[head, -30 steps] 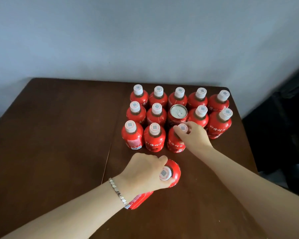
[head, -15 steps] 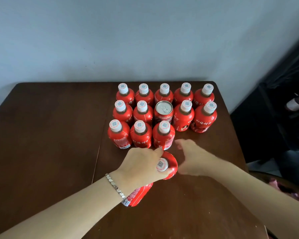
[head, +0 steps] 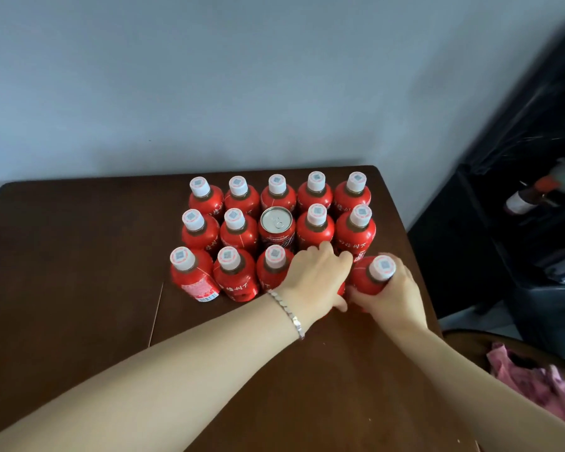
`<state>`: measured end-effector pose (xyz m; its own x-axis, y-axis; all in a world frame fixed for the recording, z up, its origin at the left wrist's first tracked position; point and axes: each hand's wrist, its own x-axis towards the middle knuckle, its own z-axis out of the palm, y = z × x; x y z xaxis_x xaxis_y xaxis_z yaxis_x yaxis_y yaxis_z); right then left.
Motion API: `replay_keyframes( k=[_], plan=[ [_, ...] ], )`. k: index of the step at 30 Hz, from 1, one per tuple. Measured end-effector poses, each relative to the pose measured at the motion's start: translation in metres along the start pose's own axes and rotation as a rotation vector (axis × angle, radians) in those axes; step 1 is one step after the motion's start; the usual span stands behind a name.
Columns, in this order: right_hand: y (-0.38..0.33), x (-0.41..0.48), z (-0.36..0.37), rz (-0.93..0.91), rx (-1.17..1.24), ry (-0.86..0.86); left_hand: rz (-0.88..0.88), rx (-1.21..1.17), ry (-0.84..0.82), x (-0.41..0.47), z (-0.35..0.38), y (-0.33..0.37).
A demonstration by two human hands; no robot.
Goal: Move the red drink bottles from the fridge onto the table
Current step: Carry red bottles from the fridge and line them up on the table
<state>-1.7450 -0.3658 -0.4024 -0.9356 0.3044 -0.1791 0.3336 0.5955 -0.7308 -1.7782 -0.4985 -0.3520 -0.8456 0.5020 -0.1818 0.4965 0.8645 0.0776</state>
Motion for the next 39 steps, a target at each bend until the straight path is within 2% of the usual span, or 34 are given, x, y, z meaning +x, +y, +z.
replay_keyframes(
  k=[3, 6, 11, 14, 18, 20, 23, 25, 27, 28, 30, 34, 37, 39],
  plan=[
    [-0.005, 0.012, 0.001, 0.001, 0.038, -0.039, -0.045, 0.018, 0.002, 0.016, 0.003, -0.003],
    [-0.004, 0.011, 0.010, 0.017, 0.023, -0.101, -0.016, 0.092, 0.170, 0.017, 0.015, -0.010],
    [-0.003, 0.000, 0.025, 0.306, 0.170, -0.183, -0.028, 0.138, 0.269, 0.004, 0.050, -0.021],
    [-0.012, 0.004, 0.032, 0.416, 0.316, -0.141, -0.041, 0.161, 0.371, 0.002, 0.058, -0.023],
    [-0.009, 0.009, 0.034, 0.500, 0.330, -0.176, -0.068, 0.012, 0.458, -0.008, 0.057, -0.015],
    [-0.005, 0.009, 0.029, 0.568, 0.370, -0.247, -0.147, -0.079, 0.553, -0.023, 0.050, -0.022],
    [-0.010, 0.007, 0.027, 0.739, 0.762, -0.344, -0.458, -0.170, 0.670, -0.043, 0.040, -0.046],
    [-0.016, 0.008, 0.031, 0.807, 0.971, -0.317, -0.783, -0.355, 0.605, -0.053, 0.034, -0.063],
    [-0.025, 0.010, 0.033, 0.830, 1.154, -0.272, -1.063, -0.693, 0.462, -0.061, 0.026, -0.076],
    [-0.030, 0.010, 0.033, 0.833, 1.243, -0.249, -1.141, -0.888, 0.422, -0.064, 0.022, -0.080],
    [-0.037, 0.008, 0.031, 0.828, 1.342, -0.195, -1.193, -1.129, 0.383, -0.066, 0.018, -0.085],
    [-0.032, 0.008, 0.034, 0.834, 1.314, -0.213, -1.184, -1.183, 0.423, -0.068, 0.022, -0.089],
    [-0.029, 0.005, 0.035, 0.831, 0.999, -0.310, -1.205, -1.140, 0.348, -0.073, 0.028, -0.099],
    [-0.033, -0.004, 0.029, 0.835, 0.762, -0.397, -1.210, -1.111, 0.185, -0.078, 0.029, -0.102]
  ],
)
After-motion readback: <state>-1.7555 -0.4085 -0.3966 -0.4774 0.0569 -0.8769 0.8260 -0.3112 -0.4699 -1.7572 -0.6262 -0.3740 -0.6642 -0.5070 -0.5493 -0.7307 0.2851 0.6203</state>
